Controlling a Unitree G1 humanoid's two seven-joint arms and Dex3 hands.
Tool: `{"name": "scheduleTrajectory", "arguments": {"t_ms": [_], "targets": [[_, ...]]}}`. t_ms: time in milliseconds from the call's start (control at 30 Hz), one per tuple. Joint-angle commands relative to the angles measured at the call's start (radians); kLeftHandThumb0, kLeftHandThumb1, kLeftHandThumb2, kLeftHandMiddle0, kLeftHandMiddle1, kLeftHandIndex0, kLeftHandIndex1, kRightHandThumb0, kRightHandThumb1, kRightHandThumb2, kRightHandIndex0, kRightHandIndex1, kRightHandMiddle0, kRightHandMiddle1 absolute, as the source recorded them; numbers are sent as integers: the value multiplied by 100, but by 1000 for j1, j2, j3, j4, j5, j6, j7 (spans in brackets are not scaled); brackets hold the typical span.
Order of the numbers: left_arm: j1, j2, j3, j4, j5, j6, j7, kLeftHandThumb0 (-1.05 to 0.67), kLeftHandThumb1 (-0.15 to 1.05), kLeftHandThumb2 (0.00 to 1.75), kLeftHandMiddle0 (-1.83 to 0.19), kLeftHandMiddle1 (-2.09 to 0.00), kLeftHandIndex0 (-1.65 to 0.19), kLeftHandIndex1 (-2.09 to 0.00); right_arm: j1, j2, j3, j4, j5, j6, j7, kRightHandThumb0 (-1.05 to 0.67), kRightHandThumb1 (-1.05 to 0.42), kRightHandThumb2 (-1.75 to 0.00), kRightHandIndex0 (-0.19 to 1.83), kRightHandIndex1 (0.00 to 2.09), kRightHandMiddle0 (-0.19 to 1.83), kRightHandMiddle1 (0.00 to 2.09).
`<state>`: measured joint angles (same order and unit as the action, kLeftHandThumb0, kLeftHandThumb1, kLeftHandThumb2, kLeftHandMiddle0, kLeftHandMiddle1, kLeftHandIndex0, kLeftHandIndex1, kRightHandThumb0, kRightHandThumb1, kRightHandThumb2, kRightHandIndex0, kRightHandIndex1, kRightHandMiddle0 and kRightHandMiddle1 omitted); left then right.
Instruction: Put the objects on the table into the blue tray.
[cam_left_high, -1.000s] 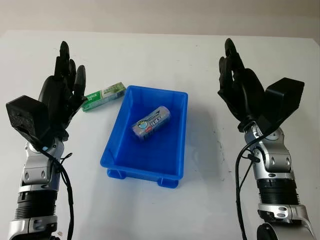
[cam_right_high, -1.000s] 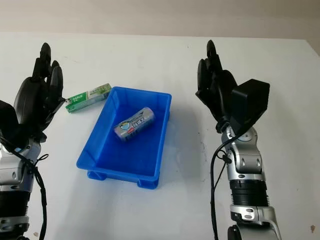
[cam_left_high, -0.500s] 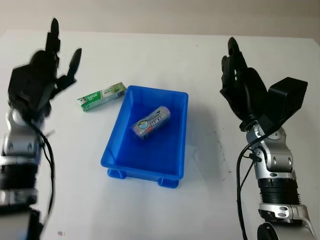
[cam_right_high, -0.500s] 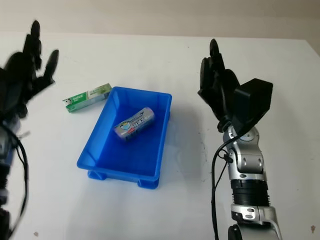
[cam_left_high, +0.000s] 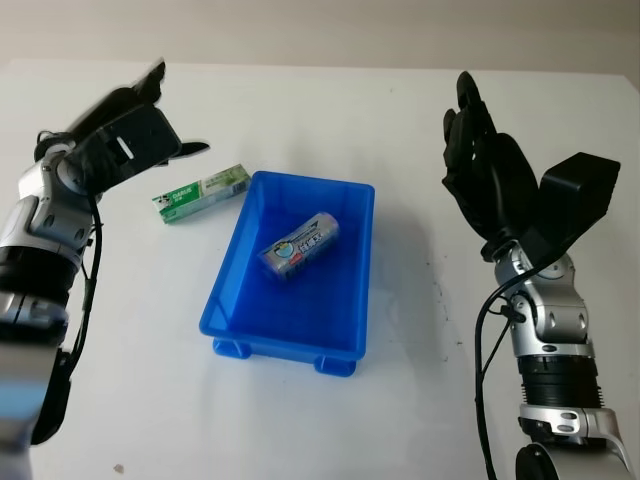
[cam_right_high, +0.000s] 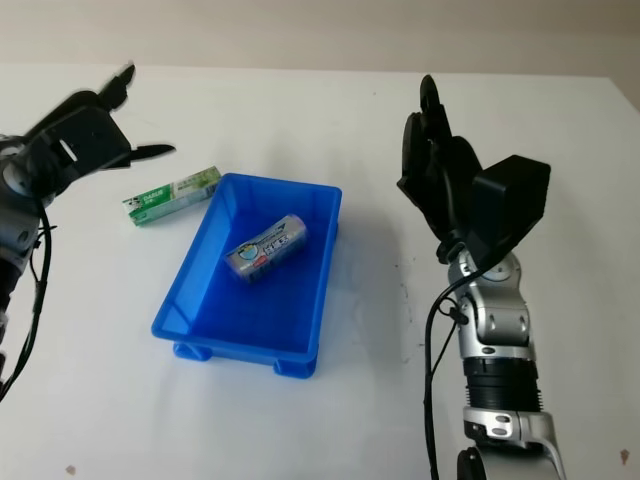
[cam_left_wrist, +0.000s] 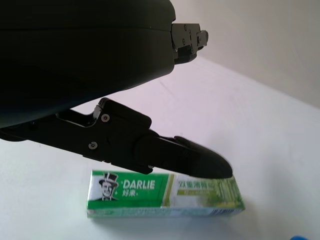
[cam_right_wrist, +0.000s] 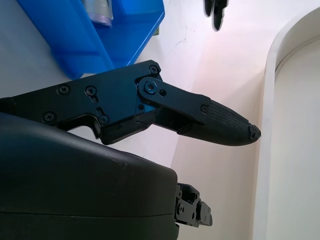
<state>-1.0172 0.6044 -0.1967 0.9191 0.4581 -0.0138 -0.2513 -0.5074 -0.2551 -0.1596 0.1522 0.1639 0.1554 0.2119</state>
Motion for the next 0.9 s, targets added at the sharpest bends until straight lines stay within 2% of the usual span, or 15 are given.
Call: {"name": "scheduleTrajectory", "arguments": {"t_ms": [0,67,133,200,367,400,433,467,500,533,567,633,700,800,867], "targets": [[-54,-15,-29,68,19,-16,4,-69,99,5,7,-6,7,-6,-8,-10,-8,-10,6,-4,3,-75,-105,-78,-19,0,-19,0],[-79,-30,-64,107,54,-5,13,-75,100,5,1,-9,5,-7,-9,-11,-10,-9,9,-4,8,-75,-105,-78,-19,0,-19,0],[-105,-43,-104,140,93,20,0,-81,101,5,-13,-27,3,-6,-10,-12,-12,-8,9,-6,9,-75,-105,-78,-19,0,-19,0],[-124,-49,-150,164,135,27,-14,-82,103,6,-13,-13,4,-5,-12,-12,-13,-3,9,-14,11,-75,-105,-78,-19,0,-19,0],[-119,-59,-165,162,139,30,-30,-83,101,5,-34,-16,2,-6,-9,-12,-16,-6,8,-13,10,-75,-105,-77,-19,0,-19,0],[-111,-58,-167,149,142,33,-27,-82,100,5,-26,-45,-6,-7,-8,-12,-16,-9,8,-11,10,-75,-105,-77,-19,0,-19,0],[-103,-59,-167,139,142,35,-21,-81,99,5,-10,-88,-11,-7,-7,-12,-16,-12,8,-9,10,-75,-105,-77,-19,0,-19,0],[-97,-60,-167,133,142,36,-17,-80,97,5,4,-146,-16,-7,-6,-12,-17,-14,8,-7,10,-75,-105,-78,-19,0,-19,0],[-88,-58,-170,123,145,35,-15,-80,96,5,10,-167,-18,-7,-5,-12,-17,-15,9,-7,10,-75,-105,-78,-19,0,-19,0],[-81,-58,-173,111,149,40,-16,-80,96,5,6,-135,-17,-6,-5,-10,-17,-17,8,-7,7,-75,-105,-78,-19,0,-19,0],[-73,-57,-180,101,157,41,-16,-80,96,5,4,-129,-15,-5,-6,-9,-17,-16,8,-7,6,-74,-105,-79,-19,0,-19,0],[-55,-55,-190,77,167,41,-12,-81,95,5,7,-132,-14,-5,-7,-7,-17,-13,8,-9,4,-74,-105,-79,-19,0,-19,0],[-36,-55,-197,41,179,53,-12,-76,93,5,15,-150,-20,-8,-8,-6,-17,-11,11,-10,5,-74,-105,-79,-19,0,-19,0],[-7,-58,-212,-1,206,82,11,-70,90,5,19,-145,-16,-6,-9,-5,-17,-11,12,-8,3,-74,-105,-78,-19,0,-19,0],[13,-57,-218,-27,223,88,33,-67,88,5,19,-175,-16,-6,-9,-6,-16,-11,12,-8,5,-73,-105,-79,-19,0,-19,0]]}}
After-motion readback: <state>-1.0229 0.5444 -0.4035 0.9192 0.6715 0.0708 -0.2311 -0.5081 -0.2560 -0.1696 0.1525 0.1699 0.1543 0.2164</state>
